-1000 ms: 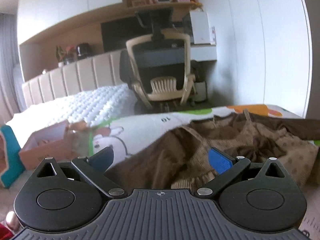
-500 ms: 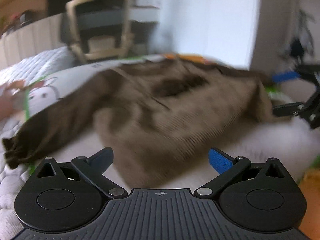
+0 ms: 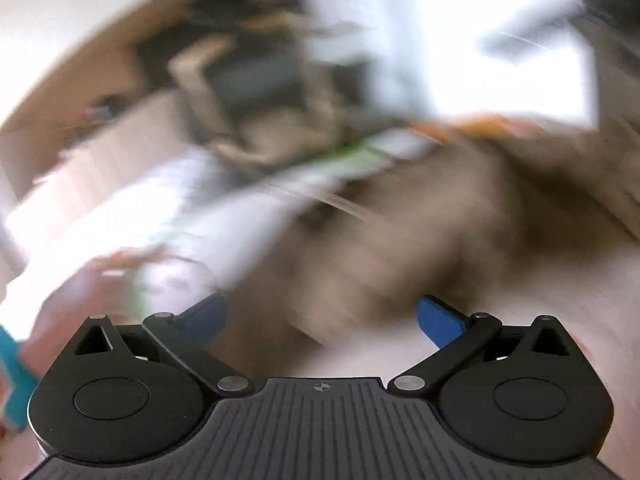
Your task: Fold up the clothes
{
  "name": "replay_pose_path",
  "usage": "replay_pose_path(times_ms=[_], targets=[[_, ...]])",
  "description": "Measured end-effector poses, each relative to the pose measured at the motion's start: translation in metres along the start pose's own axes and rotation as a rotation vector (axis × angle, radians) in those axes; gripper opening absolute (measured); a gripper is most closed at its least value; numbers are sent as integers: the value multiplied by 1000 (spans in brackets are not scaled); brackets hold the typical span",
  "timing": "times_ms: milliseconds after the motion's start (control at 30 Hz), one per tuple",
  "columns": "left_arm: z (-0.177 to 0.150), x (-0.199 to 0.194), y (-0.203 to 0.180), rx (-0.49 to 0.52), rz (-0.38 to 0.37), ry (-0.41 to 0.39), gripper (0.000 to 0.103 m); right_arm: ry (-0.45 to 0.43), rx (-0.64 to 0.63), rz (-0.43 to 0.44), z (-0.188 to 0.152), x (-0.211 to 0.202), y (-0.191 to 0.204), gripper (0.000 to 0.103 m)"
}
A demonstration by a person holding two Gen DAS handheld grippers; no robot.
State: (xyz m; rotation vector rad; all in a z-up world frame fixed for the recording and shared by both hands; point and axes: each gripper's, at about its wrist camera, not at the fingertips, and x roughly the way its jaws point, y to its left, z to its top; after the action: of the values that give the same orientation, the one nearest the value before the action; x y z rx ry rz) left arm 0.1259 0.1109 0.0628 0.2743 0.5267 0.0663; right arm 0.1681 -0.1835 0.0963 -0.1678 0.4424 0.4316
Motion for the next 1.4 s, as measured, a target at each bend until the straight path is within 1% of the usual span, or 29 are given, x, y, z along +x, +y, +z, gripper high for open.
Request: replay_pose_path(times_ms=[33,67,100,167,267,333,433,467,567,600,667,767,867,967,1033,1167,1200,1300,1400], targets=[[9,4,14,-62,46,-18,103,26,-29,29,-12,-4,6,78],[12,3,26,-127,48,-24,103,51,-58,58,-23,-7,11,72],[11,0,35,-177,25,-25,103,77,-87,87,-35,-11,17,69],[5,-7,35,-208,-39,0,103,124,-68,134,-51,-10,22,59],[-19,-14,23,-237,-216,52,103,192,-2,199,-72,-7,27,58],[-39,-17,19,-343,-385,86,103,205,42,193,-80,-5,23,58],[-67,-23,13,-509,-532,147,103,214,94,162,-87,-2,12,59],[-74,-26,10,-532,-546,164,103,222,101,148,-89,0,9,60],[-91,-30,-3,-501,-479,229,103,244,129,118,-93,2,0,61],[-92,-31,-6,-480,-464,224,103,249,141,116,-95,2,-1,62],[-92,-35,-13,-437,-439,209,103,254,156,119,-97,3,-2,66],[-89,-36,-26,-381,-370,227,103,252,153,123,-98,4,0,69],[-86,-37,-38,-326,-300,246,103,252,157,124,-98,4,-1,70],[-91,-42,-48,-257,-263,233,103,252,161,122,-100,4,-1,73],[-92,-43,-48,-243,-262,230,103,253,163,120,-102,3,-1,74],[-92,-41,-45,-223,-293,233,103,253,167,117,-105,2,-1,77],[-92,-41,-43,-226,-299,235,103,253,168,116,-106,2,-1,77],[-87,-38,-37,-280,-331,250,103,249,165,111,-108,0,-1,77],[-83,-37,-26,-367,-441,244,103,214,118,93,-106,-13,0,77]])
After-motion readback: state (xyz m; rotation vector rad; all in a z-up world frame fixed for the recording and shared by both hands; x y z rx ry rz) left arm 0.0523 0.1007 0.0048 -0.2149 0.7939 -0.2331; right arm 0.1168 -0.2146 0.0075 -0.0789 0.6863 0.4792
